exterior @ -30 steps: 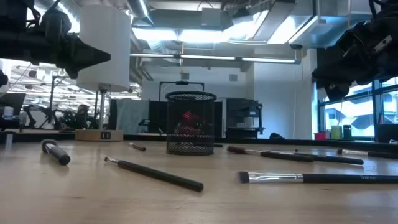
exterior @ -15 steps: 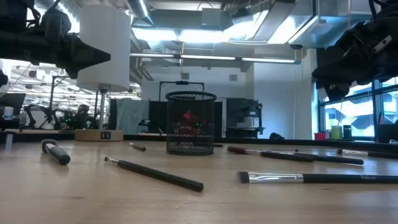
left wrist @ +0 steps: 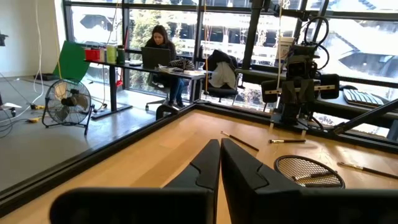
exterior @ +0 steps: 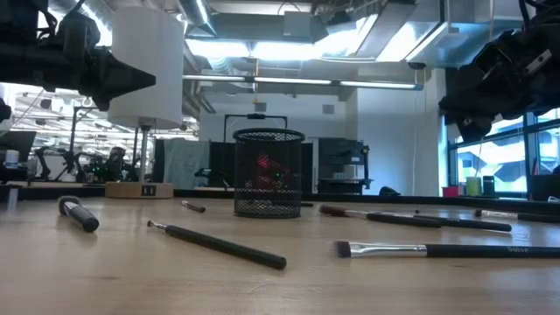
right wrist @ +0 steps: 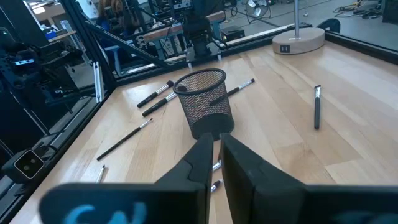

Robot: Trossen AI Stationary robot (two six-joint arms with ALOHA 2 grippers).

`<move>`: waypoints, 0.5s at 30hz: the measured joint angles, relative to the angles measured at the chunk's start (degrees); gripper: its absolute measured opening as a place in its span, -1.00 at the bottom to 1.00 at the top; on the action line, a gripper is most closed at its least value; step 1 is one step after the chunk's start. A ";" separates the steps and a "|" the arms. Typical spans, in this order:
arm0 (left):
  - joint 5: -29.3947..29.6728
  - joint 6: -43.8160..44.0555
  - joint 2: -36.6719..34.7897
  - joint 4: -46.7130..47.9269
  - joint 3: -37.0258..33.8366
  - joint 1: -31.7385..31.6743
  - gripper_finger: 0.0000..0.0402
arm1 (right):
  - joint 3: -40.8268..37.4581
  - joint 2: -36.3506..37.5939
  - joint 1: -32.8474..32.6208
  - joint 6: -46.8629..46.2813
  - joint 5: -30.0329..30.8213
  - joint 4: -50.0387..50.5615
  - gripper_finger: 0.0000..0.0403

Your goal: Sort items

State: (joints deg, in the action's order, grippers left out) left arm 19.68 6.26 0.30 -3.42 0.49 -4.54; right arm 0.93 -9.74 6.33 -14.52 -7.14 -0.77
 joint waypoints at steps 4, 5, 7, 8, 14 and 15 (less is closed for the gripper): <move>0.00 0.01 0.02 0.01 -0.01 -0.01 -0.94 | 0.01 -0.02 0.00 0.00 0.00 0.00 -0.83; 0.00 0.01 0.01 0.01 -0.02 0.00 -0.94 | 0.02 -0.02 0.00 0.00 -0.02 0.00 -0.83; 0.00 0.00 0.00 0.02 -0.02 0.00 -0.94 | 0.01 -0.02 0.00 0.00 0.00 0.00 -0.83; 0.00 0.00 0.02 0.02 0.00 -0.02 -0.95 | 0.02 -0.01 0.00 0.00 0.00 0.00 -0.83; 0.00 0.00 0.00 0.00 -0.02 -0.02 -0.94 | 0.00 -0.01 0.00 0.00 -0.01 0.00 -0.83; 0.00 0.02 0.02 0.02 0.00 0.00 -0.94 | 0.01 -0.01 0.00 0.00 -0.01 0.00 -0.83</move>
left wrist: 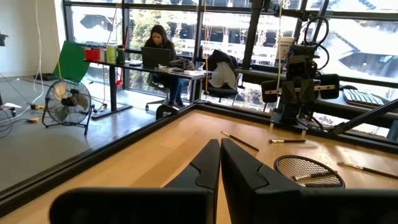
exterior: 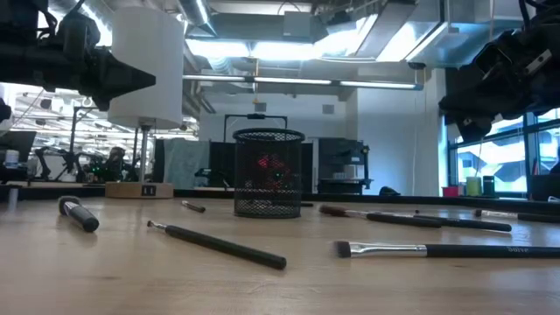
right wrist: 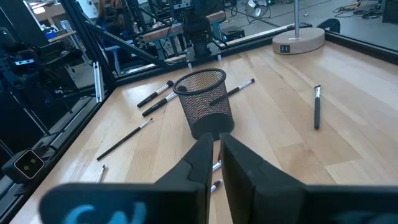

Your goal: Sort items

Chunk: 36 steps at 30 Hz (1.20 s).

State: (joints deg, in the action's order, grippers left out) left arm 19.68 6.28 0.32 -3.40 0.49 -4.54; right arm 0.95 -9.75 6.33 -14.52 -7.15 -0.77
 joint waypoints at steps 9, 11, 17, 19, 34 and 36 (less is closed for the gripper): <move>0.00 -0.02 -0.02 -0.02 -0.02 0.00 -0.94 | -0.01 0.01 0.00 0.00 0.00 0.01 -0.83; 0.00 -0.02 0.00 0.00 -0.02 -0.02 -0.94 | 0.00 0.01 0.00 0.00 0.01 -0.01 -0.83; 0.00 0.00 -0.02 -0.02 -0.02 0.00 -0.95 | -0.01 -0.01 0.00 0.02 0.13 -0.48 -0.83; 0.00 -0.02 -0.01 -0.02 -0.02 -0.01 -0.94 | -0.19 -0.22 0.00 0.09 2.92 -3.42 -0.83; 0.00 -0.02 -0.02 -0.02 -0.02 0.00 -0.95 | -0.63 -7.05 0.02 -18.62 18.07 -13.10 -0.83; 0.00 -0.02 -0.02 -0.02 -0.02 -0.02 -0.95 | -0.63 -9.27 0.02 -20.83 18.09 -13.10 -0.83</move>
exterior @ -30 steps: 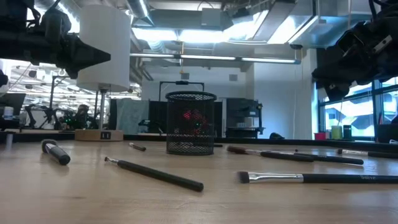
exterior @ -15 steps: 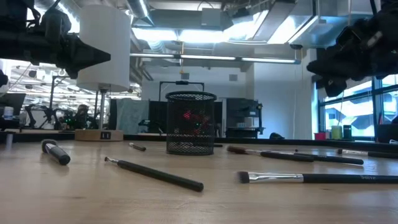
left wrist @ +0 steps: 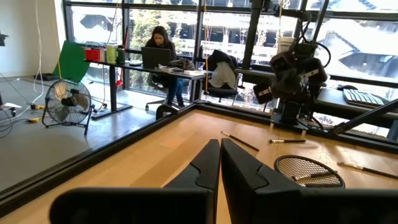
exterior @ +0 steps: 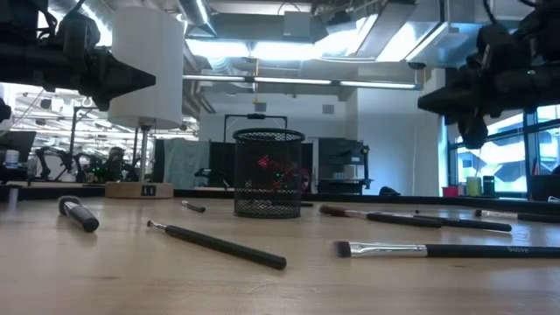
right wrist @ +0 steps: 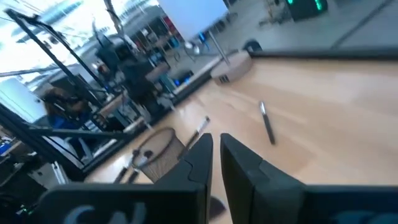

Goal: Sort items
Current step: Put the silver eyeshadow brush into the pen holder

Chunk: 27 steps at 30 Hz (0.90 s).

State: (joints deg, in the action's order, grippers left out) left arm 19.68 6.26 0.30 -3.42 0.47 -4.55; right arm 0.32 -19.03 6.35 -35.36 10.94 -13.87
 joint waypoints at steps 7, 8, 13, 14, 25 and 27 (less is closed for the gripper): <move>0.00 -0.03 0.00 0.02 0.00 0.02 -0.94 | 0.00 -6.08 0.00 2.04 1.55 0.05 -0.83; 0.00 -0.28 0.00 0.01 0.01 0.01 -0.94 | 0.00 -6.54 0.00 2.44 1.57 0.00 -0.83; 0.29 -3.56 0.01 0.00 0.00 0.02 -0.95 | 0.00 -7.61 0.01 7.29 1.64 -0.34 -0.83; 0.70 -5.67 0.00 -0.03 0.00 0.02 -0.95 | 0.00 -7.61 0.11 8.69 1.92 -1.16 -0.83; 2.75 -22.46 0.00 -0.22 0.00 -0.03 -0.94 | 21.54 -12.39 5.35 -4.05 3.43 43.85 -0.83; 2.81 -22.50 0.00 -0.23 0.00 -0.05 -0.94 | 27.07 -15.81 5.53 -5.43 3.38 52.65 -0.83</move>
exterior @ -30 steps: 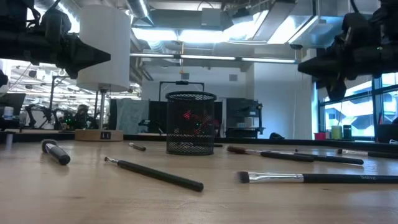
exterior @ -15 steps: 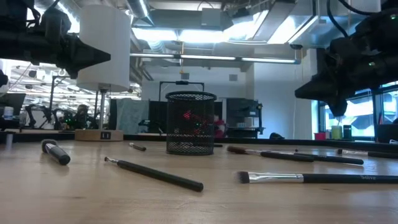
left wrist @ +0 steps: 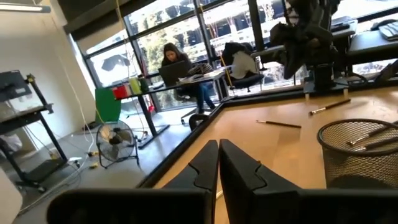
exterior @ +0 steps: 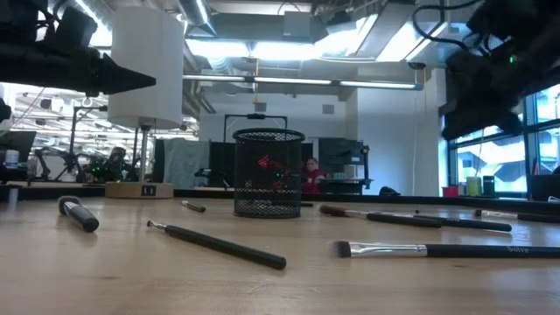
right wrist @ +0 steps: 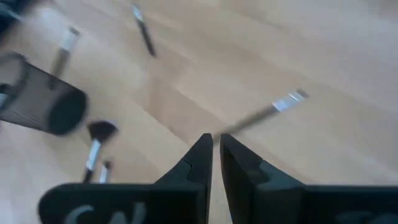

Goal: Sort items
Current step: Put the silver eyeshadow brush into the pen holder

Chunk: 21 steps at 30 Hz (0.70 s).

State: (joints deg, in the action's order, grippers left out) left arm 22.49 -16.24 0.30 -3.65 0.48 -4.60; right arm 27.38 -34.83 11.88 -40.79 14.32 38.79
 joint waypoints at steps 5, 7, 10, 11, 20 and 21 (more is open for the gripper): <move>-0.28 4.60 0.00 -0.89 0.00 0.00 -0.95 | 6.59 -10.35 0.00 -1.25 -3.17 10.31 -0.83; -1.27 10.22 0.00 -0.86 -0.01 0.00 -0.95 | 6.77 -14.50 0.00 -1.07 -6.05 10.54 -0.83; -2.40 16.07 0.00 -0.88 0.00 0.00 -0.94 | 6.75 -20.25 -0.04 0.33 -7.01 10.23 -0.83; -2.91 17.04 0.00 -0.86 -0.01 0.00 -0.94 | 6.77 -21.88 -0.02 0.63 -6.98 10.22 -0.83; -6.55 20.77 0.02 -0.77 0.00 0.00 -0.94 | 6.75 -28.87 -0.02 3.95 -7.24 4.56 -0.40; -6.55 21.42 0.02 -0.77 -0.01 0.00 -0.94 | 6.75 -29.31 0.02 4.00 -8.00 4.33 -0.32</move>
State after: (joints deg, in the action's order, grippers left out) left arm 15.94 5.18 0.32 -4.43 0.47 -4.60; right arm 34.13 -64.14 11.90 -36.79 6.32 43.11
